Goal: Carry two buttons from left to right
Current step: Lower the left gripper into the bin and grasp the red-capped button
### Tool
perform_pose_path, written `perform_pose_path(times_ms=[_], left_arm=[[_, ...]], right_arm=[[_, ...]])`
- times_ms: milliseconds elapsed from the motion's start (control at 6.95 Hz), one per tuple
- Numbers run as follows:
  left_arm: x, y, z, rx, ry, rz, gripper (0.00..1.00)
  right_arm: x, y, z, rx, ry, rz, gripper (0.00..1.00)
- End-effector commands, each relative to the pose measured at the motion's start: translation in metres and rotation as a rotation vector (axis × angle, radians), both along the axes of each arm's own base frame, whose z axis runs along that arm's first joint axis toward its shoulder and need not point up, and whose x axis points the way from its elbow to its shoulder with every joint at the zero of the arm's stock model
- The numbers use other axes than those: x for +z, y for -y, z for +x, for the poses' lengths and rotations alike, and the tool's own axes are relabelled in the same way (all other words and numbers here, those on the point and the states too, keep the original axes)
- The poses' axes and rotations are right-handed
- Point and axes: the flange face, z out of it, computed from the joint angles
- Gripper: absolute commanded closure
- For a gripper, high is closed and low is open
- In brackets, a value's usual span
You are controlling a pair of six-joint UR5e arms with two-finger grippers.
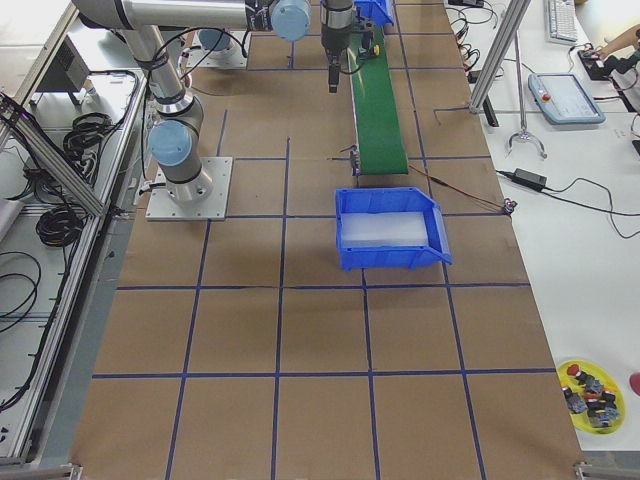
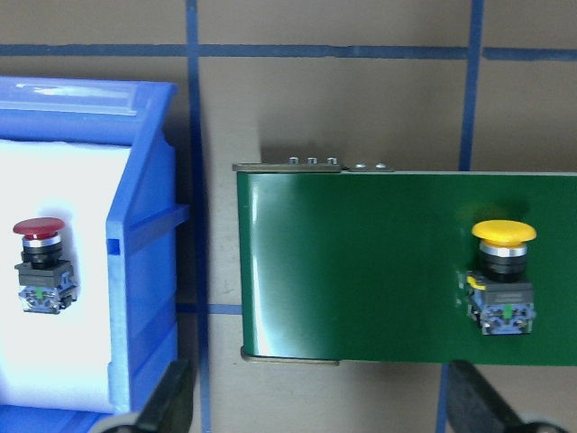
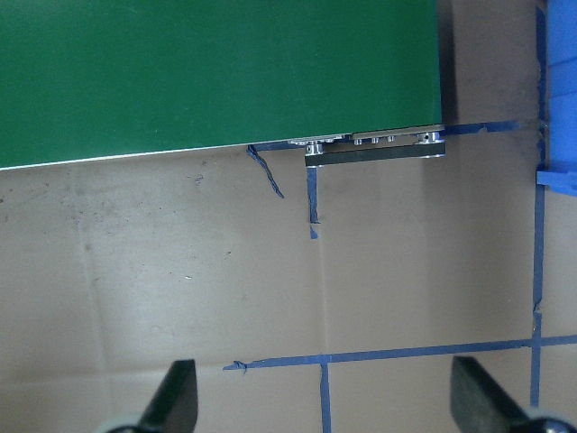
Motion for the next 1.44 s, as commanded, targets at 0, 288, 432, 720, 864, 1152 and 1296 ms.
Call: perform_pose_path(times_ms=[0,288,432,720,864,1152,1296], left_arm=[[-0.012,-0.012,0.091,-0.060,-0.021,0.032,0.00],[-0.042,-0.041,0.161,-0.058,-0.061,0.068,0.00],[-0.053,-0.042,0.172,-0.061,-0.047,0.043,0.00],[-0.077,-0.039,0.168,-0.064,-0.045,0.006,0.00],[-0.103,-0.037,0.169,-0.062,-0.052,-0.011,0.00],[-0.158,-0.031,0.173,-0.060,-0.045,-0.028,0.00],[-0.172,-0.033,0.171,-0.058,-0.057,-0.031,0.00]], right_arm=[[-0.001,0.000,0.000,0.000,0.001,0.002,0.00],[0.000,0.000,0.000,0.000,0.001,0.000,0.00],[0.000,0.000,0.000,0.000,0.001,0.000,0.00],[0.001,0.001,0.000,0.000,0.002,-0.003,0.00],[0.000,0.001,0.000,-0.002,0.002,-0.001,0.00],[0.001,0.001,0.000,0.000,0.002,-0.003,0.00],[-0.002,0.000,0.000,0.000,0.001,0.003,0.00]])
